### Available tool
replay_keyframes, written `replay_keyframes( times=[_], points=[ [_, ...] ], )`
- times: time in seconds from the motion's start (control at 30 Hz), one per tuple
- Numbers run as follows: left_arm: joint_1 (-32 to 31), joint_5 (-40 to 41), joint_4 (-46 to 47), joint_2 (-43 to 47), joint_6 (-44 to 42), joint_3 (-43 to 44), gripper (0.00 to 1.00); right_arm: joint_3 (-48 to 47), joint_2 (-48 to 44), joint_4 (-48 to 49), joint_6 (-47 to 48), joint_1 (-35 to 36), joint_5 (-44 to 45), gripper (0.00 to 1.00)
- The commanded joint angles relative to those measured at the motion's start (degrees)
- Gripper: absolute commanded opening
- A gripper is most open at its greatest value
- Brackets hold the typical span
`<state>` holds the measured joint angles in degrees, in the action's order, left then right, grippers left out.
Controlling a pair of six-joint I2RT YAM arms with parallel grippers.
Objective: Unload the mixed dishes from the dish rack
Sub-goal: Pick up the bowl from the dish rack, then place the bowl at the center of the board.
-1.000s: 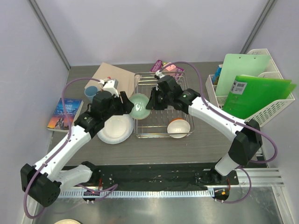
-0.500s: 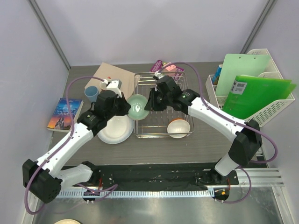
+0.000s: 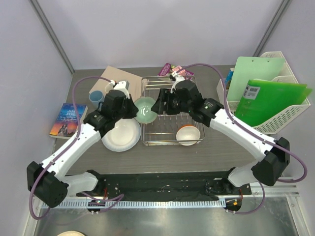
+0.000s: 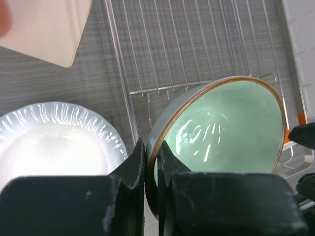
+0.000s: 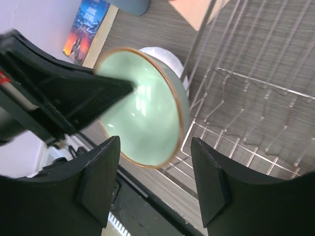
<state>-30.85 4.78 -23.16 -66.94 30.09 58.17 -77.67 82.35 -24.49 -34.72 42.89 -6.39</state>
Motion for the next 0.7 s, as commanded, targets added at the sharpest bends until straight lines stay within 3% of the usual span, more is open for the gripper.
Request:
replay_keyframes(
  times=[0.0, 0.17, 0.47, 0.67],
  points=[
    [0.53, 2.52, 3.82, -0.64, 1.38, 7.21, 0.00, 2.78, -5.96, 2.25, 2.02, -0.09, 6.13, 0.65],
    [3.51, 3.05, 3.29, -4.42, 2.34, 12.75, 0.00, 7.35, -11.23, 2.69, 2.55, -0.09, 11.93, 0.66],
    [19.76, 3.92, 0.39, -12.16, 10.95, 18.38, 0.00, 21.31, -23.88, 8.05, 1.33, -0.09, 13.87, 0.65],
    [30.58, 4.45, 2.42, -16.02, 16.50, 21.35, 0.00, 28.18, -26.62, 11.48, -0.17, -0.18, 12.46, 0.64]
  ],
)
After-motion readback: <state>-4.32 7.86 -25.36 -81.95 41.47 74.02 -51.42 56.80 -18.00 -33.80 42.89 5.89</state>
